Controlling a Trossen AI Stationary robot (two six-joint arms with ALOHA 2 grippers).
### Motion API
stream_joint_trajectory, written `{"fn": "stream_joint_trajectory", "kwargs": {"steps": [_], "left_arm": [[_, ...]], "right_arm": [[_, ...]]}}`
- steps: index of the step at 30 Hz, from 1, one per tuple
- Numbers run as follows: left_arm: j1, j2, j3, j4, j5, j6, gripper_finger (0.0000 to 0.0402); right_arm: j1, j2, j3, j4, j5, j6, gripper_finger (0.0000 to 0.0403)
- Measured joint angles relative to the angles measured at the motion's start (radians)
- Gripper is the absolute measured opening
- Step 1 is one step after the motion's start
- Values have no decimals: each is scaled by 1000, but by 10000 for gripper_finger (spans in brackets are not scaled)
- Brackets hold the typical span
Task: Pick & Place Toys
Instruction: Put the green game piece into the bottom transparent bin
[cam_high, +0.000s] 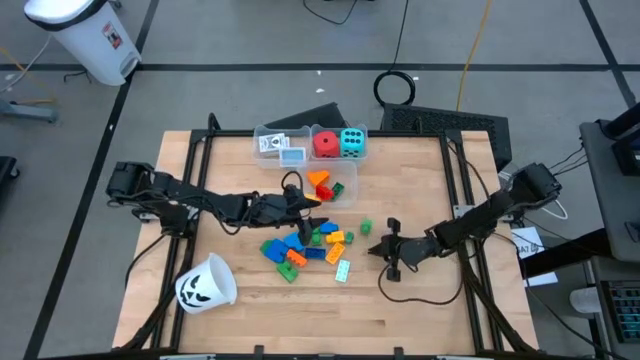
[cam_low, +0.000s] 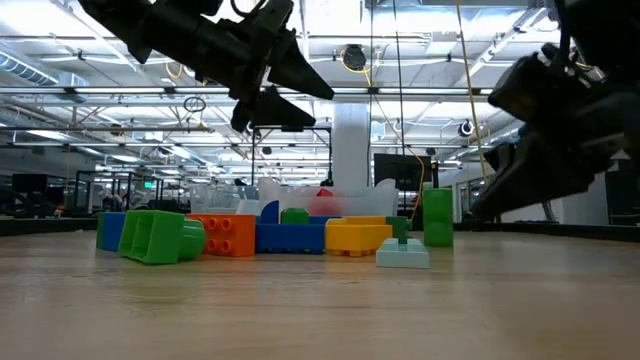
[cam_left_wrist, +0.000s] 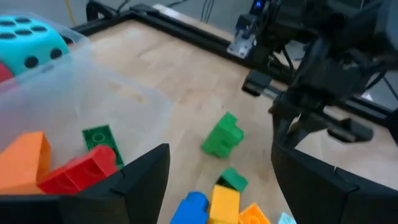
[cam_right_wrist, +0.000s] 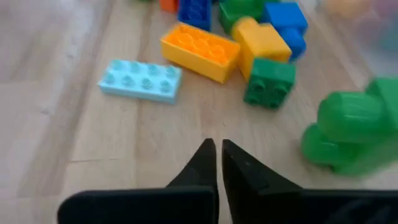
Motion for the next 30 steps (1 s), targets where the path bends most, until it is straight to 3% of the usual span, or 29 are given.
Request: {"fn": "stream_joint_trajectory", "kwargs": {"steps": [4, 10, 14, 16, 20, 22, 26, 30], "left_arm": [[0, 0, 0, -3, 6, 0, 289], [0, 0, 0, -7, 13, 0, 279], [0, 0, 0, -13, 16, 11, 274], [0, 0, 0, -16, 16, 11, 274], [0, 0, 0, -17, 16, 12, 274], [0, 0, 0, -16, 16, 12, 274], [2, 0, 0, -16, 16, 13, 274], [2, 0, 0, -16, 14, 15, 276]], "right_arm": [[-1, -72, 0, -64, 38, 0, 27], [-2, -216, -6, -242, 222, 5, 80], [-11, -262, -68, -201, 346, -15, 136], [-41, -261, -111, -111, 319, -47, 168], [-121, -211, -193, 111, 113, -52, 234], [-146, -176, -215, 181, 59, -56, 263], [-167, -88, -215, 269, 57, -67, 298], [-190, 27, -215, 411, 55, -75, 306]]}}
